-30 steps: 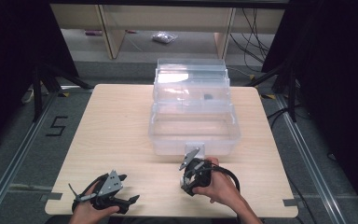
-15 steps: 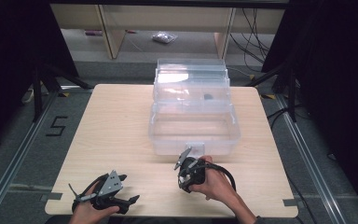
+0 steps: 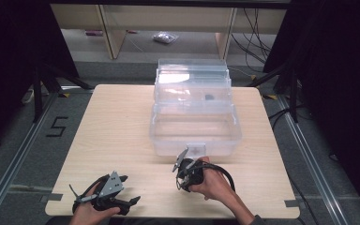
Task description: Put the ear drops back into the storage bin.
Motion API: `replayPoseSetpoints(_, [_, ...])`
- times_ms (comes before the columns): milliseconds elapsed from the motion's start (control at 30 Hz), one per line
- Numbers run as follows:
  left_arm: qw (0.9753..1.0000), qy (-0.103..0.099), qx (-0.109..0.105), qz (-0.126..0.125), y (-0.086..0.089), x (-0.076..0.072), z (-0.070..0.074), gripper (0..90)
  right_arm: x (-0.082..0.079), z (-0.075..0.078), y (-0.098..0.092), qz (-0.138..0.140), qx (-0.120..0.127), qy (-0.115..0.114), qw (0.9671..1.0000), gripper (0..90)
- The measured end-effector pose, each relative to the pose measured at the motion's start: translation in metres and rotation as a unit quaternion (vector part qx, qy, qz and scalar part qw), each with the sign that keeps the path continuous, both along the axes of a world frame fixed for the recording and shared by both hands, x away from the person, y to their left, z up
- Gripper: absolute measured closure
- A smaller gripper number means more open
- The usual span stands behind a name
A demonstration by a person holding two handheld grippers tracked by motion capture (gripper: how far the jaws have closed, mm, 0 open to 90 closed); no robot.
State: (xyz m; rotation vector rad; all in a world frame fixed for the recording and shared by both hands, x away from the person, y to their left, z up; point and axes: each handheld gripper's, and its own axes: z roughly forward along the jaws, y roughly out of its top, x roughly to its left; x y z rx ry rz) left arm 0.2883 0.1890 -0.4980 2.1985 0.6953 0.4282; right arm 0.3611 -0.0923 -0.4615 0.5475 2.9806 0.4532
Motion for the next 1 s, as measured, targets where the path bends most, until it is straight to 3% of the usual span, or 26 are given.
replayPoseSetpoints(433, [1.0, 0.001, 0.0, 0.002, 0.0, 0.0, 0.0, 17.2, 0.001, 0.013, -0.009, -0.001, -0.006, 0.01, 0.9999, 60.1])
replayPoseSetpoints(467, [0.9999, 0.004, -0.012, 0.005, -0.001, -0.001, 0.0, 17.2, 0.002, 0.014, -0.01, -0.002, -0.007, 0.009, 0.9999, 60.1])
replayPoseSetpoints(533, [0.9999, 0.004, -0.015, 0.006, -0.001, -0.001, -0.001, 17.2, 0.001, 0.018, -0.011, -0.015, -0.012, 0.018, 0.9996, 60.1])
replayPoseSetpoints(600, [0.9999, 0.004, -0.015, 0.006, -0.001, -0.001, -0.001, 17.2, 0.004, 0.021, -0.013, -0.005, -0.007, 0.014, 0.9999, 60.1])
replayPoseSetpoints(733, [0.9999, 0.004, -0.015, 0.006, -0.001, -0.001, -0.001, 17.2, 0.007, 0.028, -0.016, -0.013, -0.014, 0.019, 0.9996, 60.1])
replayPoseSetpoints(767, [1.0, 0.001, 0.0, 0.001, 0.0, 0.0, 0.0, 17.2, 0.006, 0.03, -0.017, -0.022, -0.016, 0.02, 0.9994, 60.1])
replayPoseSetpoints(900, [1.0, 0.002, 0.001, 0.002, 0.001, 0.0, 0.001, 17.1, 0.011, 0.035, -0.02, -0.008, -0.011, 0.014, 0.9998, 60.1])
replayPoseSetpoints(1000, [0.9999, 0.004, -0.015, 0.006, -0.001, -0.001, -0.001, 17.2, 0.012, 0.038, -0.023, -0.012, -0.01, 0.016, 0.9998, 60.1])
